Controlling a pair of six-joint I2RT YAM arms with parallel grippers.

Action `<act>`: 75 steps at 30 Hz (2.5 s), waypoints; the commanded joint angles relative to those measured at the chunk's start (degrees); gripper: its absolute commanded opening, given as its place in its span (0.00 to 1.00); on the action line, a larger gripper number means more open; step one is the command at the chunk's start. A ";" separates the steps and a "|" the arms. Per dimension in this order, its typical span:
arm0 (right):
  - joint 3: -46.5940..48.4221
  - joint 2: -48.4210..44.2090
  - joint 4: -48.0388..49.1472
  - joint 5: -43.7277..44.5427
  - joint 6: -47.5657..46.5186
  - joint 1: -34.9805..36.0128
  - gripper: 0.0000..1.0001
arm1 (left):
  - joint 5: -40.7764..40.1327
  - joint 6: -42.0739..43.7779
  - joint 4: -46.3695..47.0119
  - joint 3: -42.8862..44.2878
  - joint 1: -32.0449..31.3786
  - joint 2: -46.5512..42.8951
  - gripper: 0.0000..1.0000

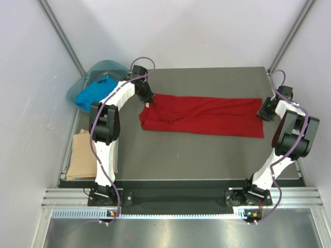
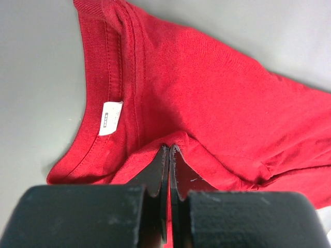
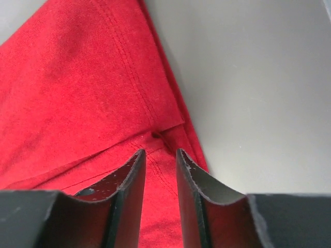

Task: Fold and stack the t-shirts
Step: Fold the tshirt

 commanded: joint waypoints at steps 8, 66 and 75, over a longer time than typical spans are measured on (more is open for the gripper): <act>2.29 2.29 2.99 -1.52 -2.29 -0.57 0.27 | 0.73 0.71 3.06 1.57 0.35 0.09 0.00; -2.72 -4.31 6.69 8.07 3.78 -2.24 0.00 | -4.01 -1.83 5.87 7.28 0.26 4.39 0.00; -2.63 -2.90 7.74 5.70 3.78 -2.24 0.02 | -4.19 -1.83 6.57 7.19 0.35 5.80 0.00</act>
